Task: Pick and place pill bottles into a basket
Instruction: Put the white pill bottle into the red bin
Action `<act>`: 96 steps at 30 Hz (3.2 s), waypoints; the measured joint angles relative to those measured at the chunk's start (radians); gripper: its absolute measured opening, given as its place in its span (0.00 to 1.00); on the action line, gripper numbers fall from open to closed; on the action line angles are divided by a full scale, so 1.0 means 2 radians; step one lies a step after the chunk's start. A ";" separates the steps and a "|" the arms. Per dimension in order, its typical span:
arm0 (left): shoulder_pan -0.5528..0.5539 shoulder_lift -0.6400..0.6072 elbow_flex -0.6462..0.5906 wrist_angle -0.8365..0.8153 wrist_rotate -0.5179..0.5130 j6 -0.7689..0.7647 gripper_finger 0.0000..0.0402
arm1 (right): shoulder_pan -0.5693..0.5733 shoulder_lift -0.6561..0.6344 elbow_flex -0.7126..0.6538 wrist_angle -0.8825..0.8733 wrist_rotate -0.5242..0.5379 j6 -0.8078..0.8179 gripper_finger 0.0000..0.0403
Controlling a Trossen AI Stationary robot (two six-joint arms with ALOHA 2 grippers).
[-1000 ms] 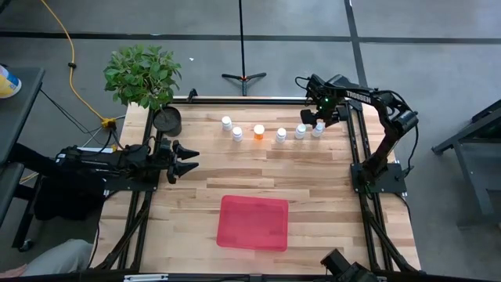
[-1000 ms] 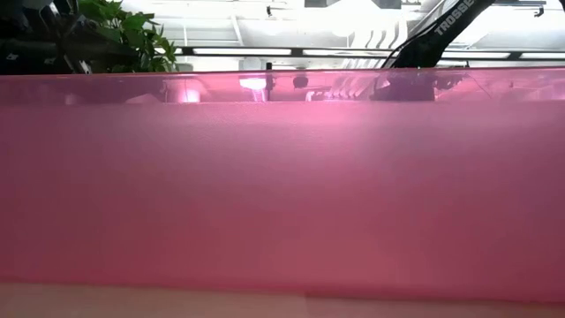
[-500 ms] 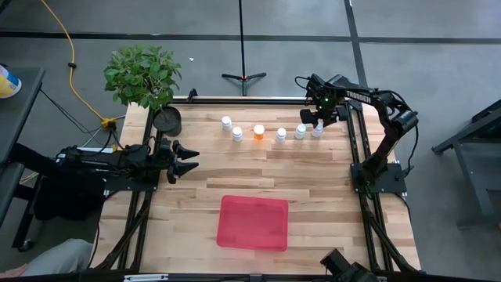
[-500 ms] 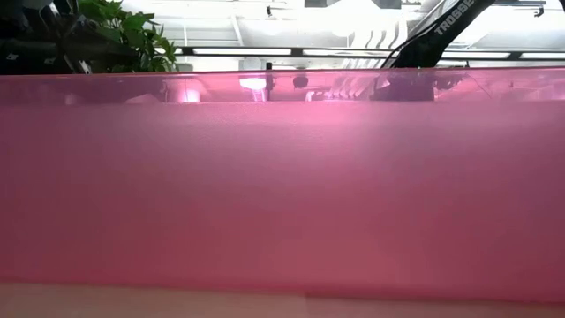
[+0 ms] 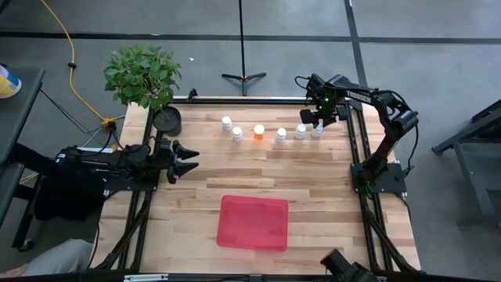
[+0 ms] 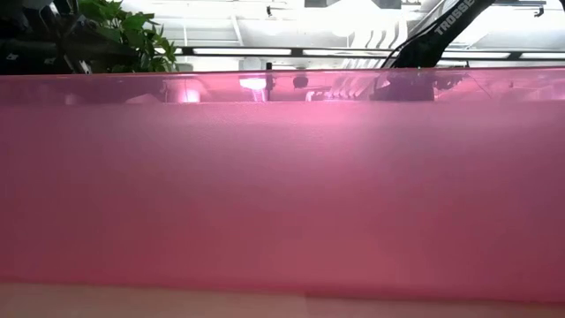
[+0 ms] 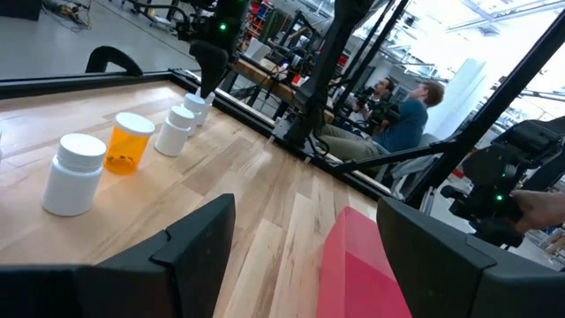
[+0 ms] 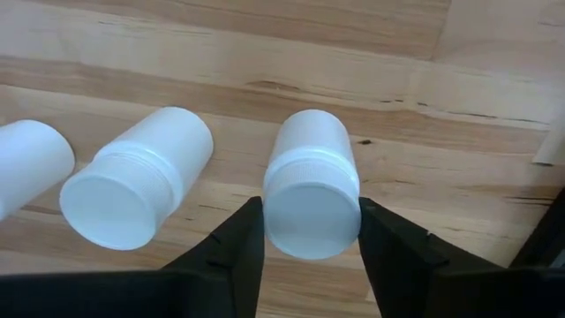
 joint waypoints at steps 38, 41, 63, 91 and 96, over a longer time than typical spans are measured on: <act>0.000 0.000 0.000 0.000 0.000 -0.001 0.77 | 0.002 -0.108 0.000 -0.012 0.010 -0.019 0.35; 0.000 0.000 0.000 0.000 0.000 -0.003 0.77 | 0.002 -0.139 0.000 -0.012 0.009 -0.013 0.35; 0.000 0.000 0.000 0.000 0.000 -0.002 0.77 | 0.097 -0.354 0.000 0.168 0.033 0.031 0.35; 0.000 0.000 0.000 -0.014 -0.004 -0.013 0.77 | 0.388 -0.280 0.001 0.531 -0.106 -0.018 0.34; 0.000 0.000 0.000 -0.013 -0.007 -0.013 0.77 | 0.419 -0.240 0.001 0.531 -0.085 -0.003 0.34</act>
